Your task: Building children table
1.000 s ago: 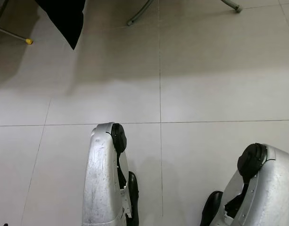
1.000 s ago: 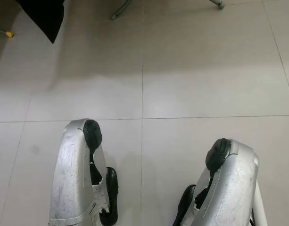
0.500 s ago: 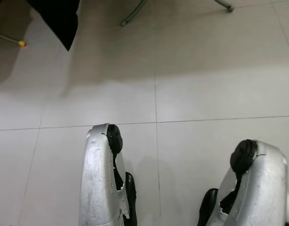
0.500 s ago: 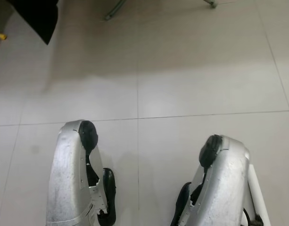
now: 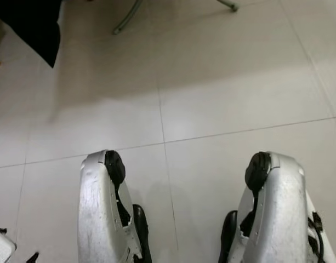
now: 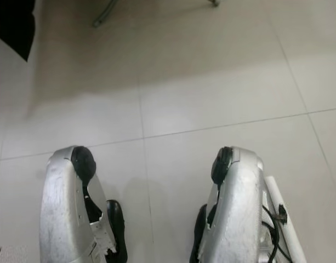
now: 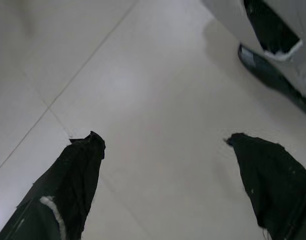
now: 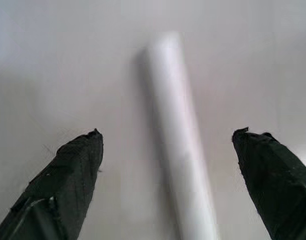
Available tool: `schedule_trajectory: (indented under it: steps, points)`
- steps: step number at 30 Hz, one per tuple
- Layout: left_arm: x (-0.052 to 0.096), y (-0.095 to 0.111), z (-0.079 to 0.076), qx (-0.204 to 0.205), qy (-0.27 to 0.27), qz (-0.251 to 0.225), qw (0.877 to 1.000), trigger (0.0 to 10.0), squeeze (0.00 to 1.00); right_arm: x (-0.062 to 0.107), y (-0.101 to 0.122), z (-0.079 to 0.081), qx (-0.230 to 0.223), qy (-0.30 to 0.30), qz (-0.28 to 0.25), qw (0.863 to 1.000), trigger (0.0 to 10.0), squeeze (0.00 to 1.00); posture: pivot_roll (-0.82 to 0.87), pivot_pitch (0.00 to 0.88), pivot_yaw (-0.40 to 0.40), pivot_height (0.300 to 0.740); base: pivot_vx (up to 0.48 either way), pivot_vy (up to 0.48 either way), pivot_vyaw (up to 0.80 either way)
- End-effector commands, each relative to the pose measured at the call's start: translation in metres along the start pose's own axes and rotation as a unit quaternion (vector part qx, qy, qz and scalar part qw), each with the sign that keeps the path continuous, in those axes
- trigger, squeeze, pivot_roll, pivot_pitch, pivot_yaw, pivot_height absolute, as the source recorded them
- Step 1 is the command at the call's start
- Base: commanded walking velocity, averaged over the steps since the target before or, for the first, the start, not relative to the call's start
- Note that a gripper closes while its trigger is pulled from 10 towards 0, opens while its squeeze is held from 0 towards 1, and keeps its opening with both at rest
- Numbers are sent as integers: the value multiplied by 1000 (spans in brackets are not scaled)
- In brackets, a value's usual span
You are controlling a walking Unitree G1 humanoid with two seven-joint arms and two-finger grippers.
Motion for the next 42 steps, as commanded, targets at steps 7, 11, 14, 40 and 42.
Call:
schedule_trajectory:
  steps: [7,11,14,40,42]
  points:
    - [-13,-15,-15,32,6,19,999,10000,0,6,21,-46,-46,-138,-28,989,10000,1000,237,346,80,345,0,0,0]
    - [-19,-14,-21,40,10,15,999,10000,0,11,34,-42,-64,-133,-42,988,10000,1000,213,320,60,360,0,0,0]
    - [-26,-12,-23,46,14,7,999,10000,0,14,47,-36,-83,-124,-51,987,10000,1000,189,299,45,370,0,0,0]
    - [-108,60,-42,128,54,-132,981,10000,0,87,139,58,-75,199,-182,960,10000,1000,10,61,-26,475,0,0,0]
    - [-112,65,-42,131,55,-139,980,10000,0,89,140,60,-72,207,-182,959,10000,1000,0,43,-27,480,0,0,0]
Point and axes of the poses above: a point about 5 cm out from each wrist's last joint towards the gripper, its own x axis pointing back from the gripper into the wrist, its own y axis along the axis of the wrist's last joint, z = x × y, the point moved 4 cm from there along -x, pointing out of the wrist towards the gripper, and after that the axes turned 6 degrees about -x, right-handed, at the moved point
